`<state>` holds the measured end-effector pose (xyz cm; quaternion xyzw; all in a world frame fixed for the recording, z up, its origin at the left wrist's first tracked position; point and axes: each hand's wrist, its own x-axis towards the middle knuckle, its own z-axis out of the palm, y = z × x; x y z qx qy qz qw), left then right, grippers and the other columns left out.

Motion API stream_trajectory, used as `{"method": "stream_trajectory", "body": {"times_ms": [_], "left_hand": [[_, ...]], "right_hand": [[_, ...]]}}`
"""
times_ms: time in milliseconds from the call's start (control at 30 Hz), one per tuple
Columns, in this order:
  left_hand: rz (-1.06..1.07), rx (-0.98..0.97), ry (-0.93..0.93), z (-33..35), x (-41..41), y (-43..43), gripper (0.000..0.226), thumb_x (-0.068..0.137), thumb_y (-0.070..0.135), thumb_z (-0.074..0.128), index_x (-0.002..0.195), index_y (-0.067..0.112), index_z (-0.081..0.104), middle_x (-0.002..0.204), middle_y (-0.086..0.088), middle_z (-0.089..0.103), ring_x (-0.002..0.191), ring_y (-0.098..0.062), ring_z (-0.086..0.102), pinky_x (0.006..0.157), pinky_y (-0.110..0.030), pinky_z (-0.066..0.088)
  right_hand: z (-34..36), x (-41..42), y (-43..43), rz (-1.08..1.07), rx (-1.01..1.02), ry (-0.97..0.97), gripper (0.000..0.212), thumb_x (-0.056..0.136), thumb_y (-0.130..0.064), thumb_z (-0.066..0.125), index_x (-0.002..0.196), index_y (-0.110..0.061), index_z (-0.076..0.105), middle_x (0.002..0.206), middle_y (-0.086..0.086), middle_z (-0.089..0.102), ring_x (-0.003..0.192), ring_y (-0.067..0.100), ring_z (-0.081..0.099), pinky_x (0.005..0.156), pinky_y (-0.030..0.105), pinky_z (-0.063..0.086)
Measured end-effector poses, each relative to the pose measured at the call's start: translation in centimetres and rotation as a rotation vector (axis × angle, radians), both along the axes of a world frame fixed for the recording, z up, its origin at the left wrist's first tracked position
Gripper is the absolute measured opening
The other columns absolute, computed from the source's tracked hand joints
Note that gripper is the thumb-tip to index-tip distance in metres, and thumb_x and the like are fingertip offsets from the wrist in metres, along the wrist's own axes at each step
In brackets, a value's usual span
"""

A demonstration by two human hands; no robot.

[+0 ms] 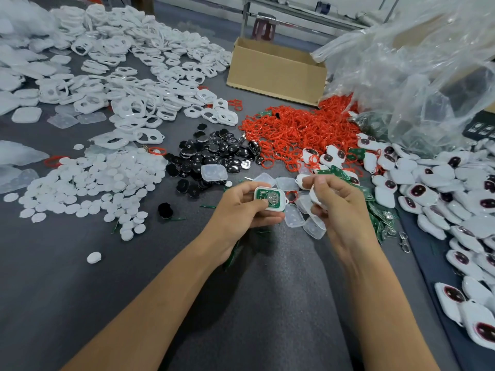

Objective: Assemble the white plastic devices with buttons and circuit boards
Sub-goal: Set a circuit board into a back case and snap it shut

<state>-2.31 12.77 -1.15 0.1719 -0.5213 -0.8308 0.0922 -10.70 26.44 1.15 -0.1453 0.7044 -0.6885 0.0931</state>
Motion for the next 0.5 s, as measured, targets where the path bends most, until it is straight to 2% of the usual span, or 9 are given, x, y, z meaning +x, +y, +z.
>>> {"method": "stream_trajectory", "body": {"times_ms": [100, 233, 300, 400, 500], "left_hand": [[-0.003, -0.003, -0.005, 0.01, 0.01, -0.03, 0.024, 0.095, -0.008, 0.045, 0.114, 0.002, 0.057, 0.098, -0.016, 0.069, 0.069, -0.021, 0.072, 0.064, -0.025, 0.059], [-0.008, -0.002, -0.004, 0.07, -0.03, 0.02, 0.024, 0.095, -0.008, 0.045, 0.112, 0.003, 0.058, 0.099, -0.018, 0.069, 0.07, -0.021, 0.072, 0.065, -0.026, 0.06], [-0.008, -0.001, -0.005, 0.07, -0.04, 0.0, 0.024, 0.095, -0.008, 0.045, 0.113, 0.002, 0.058, 0.099, -0.018, 0.069, 0.071, -0.022, 0.072, 0.066, -0.026, 0.06], [-0.008, 0.008, -0.006, 0.02, -0.03, -0.03, 0.023, 0.095, -0.008, 0.046, 0.11, 0.004, 0.059, 0.099, -0.019, 0.069, 0.072, -0.023, 0.072, 0.065, -0.026, 0.06], [-0.01, 0.009, -0.007, -0.01, -0.03, -0.04, 0.023, 0.095, -0.007, 0.046, 0.106, 0.006, 0.06, 0.097, -0.017, 0.07, 0.073, -0.024, 0.072, 0.065, -0.026, 0.059]], "right_hand": [[0.15, 0.02, -0.09, -0.024, -0.015, -0.027, 0.021, 0.098, -0.009, 0.048, 0.086, -0.004, 0.064, 0.073, 0.003, 0.068, 0.045, 0.006, 0.047, 0.042, 0.015, 0.035], [0.04, -0.01, -0.24, -0.065, 0.02, -0.031, 0.009, 0.093, -0.014, 0.06, 0.097, -0.006, 0.063, 0.065, 0.001, 0.069, 0.038, 0.005, 0.043, 0.038, 0.014, 0.033], [-0.13, -0.19, -0.16, -0.078, 0.073, -0.041, 0.016, 0.09, -0.016, 0.064, 0.102, -0.005, 0.064, 0.071, 0.004, 0.066, 0.041, 0.002, 0.043, 0.039, 0.014, 0.035], [-0.39, -0.43, -0.04, -0.106, 0.134, -0.056, 0.019, 0.086, -0.015, 0.068, 0.102, -0.005, 0.066, 0.077, 0.005, 0.067, 0.048, 0.0, 0.053, 0.041, 0.015, 0.04], [-0.42, -0.31, -0.04, -0.129, 0.103, -0.039, 0.015, 0.085, -0.009, 0.069, 0.097, -0.001, 0.067, 0.071, 0.006, 0.071, 0.054, 0.01, 0.061, 0.043, 0.019, 0.046]]}}
